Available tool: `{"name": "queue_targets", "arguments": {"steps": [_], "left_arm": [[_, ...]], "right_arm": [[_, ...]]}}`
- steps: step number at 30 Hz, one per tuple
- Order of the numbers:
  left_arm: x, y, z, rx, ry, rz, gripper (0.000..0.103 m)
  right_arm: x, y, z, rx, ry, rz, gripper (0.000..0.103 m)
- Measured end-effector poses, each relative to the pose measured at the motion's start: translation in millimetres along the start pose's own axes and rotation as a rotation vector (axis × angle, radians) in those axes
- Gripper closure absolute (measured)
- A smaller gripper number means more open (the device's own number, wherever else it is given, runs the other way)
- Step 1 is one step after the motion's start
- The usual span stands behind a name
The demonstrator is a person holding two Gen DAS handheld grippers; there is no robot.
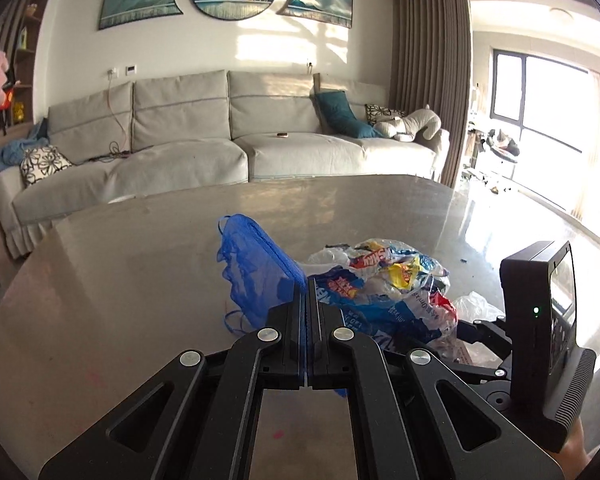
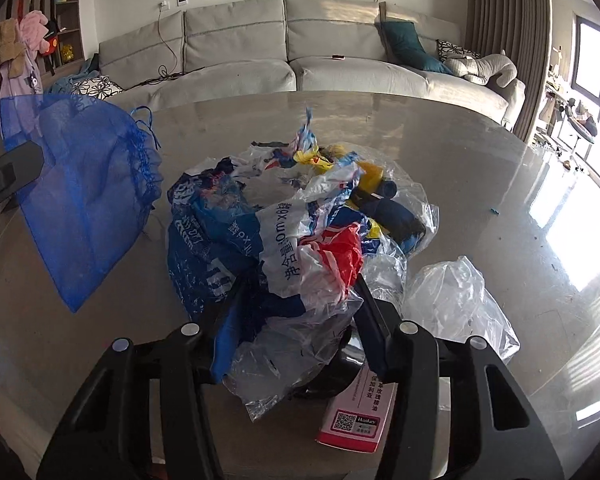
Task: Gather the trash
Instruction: 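Lift both bag bundles and carry them over the white trash bin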
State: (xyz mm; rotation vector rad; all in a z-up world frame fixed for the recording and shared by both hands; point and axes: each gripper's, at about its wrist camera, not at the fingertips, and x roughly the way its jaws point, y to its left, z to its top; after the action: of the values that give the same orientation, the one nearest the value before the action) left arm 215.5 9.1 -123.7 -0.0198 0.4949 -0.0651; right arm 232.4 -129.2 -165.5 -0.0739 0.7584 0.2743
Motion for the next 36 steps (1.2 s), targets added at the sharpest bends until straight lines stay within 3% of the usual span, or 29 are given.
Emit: {"name": "queue_targets", "arguments": {"steps": [3,10,18,25,36], "left_arm": [[-4,3,0,-0.016,-0.013,-0.012,0.103],[-36,-4,6,-0.019,-0.117,-0.067,0.103],[-70,-40,7,0.023,-0.185,-0.201,0.103],[-83,-89,-8,0.070,-0.100,-0.383,0.103],[-100,-181,-46,0.174,0.013,-0.575,0.103]], "right_arm": [[-21,-6,2,0.053,-0.070,0.030,0.081],[-85,-5,10,0.017,-0.221,-0.009,0.082],[-157,-17,-8,-0.029,-0.296,-0.157,0.082],[-204,-51,-50,0.050,-0.273,-0.289,0.082],[-252,-103,-118,0.206,-0.224,-0.426,0.082]]}}
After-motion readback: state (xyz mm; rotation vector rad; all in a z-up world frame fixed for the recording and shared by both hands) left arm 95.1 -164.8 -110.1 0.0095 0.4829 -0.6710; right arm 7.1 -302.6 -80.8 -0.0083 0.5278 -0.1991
